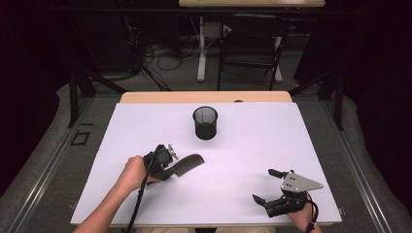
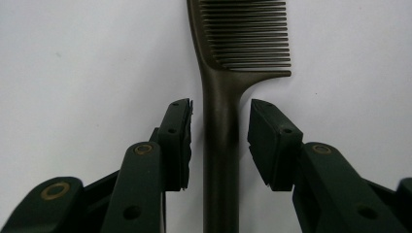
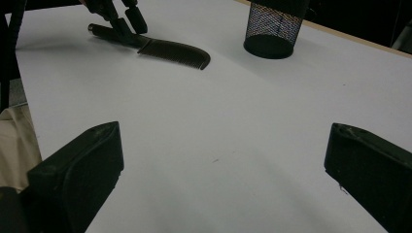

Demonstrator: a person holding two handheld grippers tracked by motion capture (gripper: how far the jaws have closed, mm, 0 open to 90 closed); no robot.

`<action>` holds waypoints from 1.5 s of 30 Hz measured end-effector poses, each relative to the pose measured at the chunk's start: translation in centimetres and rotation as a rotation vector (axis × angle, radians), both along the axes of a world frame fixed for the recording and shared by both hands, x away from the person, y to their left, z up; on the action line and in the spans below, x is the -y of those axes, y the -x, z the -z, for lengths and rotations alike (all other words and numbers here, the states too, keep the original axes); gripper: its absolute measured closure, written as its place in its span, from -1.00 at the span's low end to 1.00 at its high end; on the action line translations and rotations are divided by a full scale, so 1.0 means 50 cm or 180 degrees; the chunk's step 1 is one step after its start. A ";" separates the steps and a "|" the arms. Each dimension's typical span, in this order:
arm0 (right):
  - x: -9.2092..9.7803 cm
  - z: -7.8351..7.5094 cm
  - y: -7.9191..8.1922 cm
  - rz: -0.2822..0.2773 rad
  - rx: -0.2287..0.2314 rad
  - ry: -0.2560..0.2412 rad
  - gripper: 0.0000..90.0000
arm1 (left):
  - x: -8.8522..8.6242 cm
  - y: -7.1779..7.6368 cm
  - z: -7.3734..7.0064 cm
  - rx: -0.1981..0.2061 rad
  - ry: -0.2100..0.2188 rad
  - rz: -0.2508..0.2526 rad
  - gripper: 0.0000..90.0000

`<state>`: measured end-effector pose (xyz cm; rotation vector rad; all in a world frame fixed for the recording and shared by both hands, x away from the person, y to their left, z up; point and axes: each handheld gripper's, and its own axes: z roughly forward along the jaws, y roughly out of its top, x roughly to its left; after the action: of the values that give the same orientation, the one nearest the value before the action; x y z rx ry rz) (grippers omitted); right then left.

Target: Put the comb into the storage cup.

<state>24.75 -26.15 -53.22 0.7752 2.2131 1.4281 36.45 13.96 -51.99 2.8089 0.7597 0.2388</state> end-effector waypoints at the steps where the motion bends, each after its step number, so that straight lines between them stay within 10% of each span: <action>1: 0.000 0.000 0.000 -0.0002 0.0009 -0.0001 -0.99 | 0.002 -0.002 0.000 -0.0020 -0.0027 0.0001 0.38; 24: -0.002 0.000 0.001 -0.0025 -0.0005 0.0026 -0.99 | 0.023 -0.033 0.009 -0.0379 -0.0227 -0.0049 0.57; 45: -0.002 0.002 -0.001 -0.0021 -0.0037 0.0052 -0.99 | 0.007 -0.015 -0.013 -0.0125 0.0033 -0.0051 0.60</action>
<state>24.82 -26.03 -53.34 0.7734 2.2352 1.4104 37.19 13.59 -51.33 2.8064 0.7900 0.1823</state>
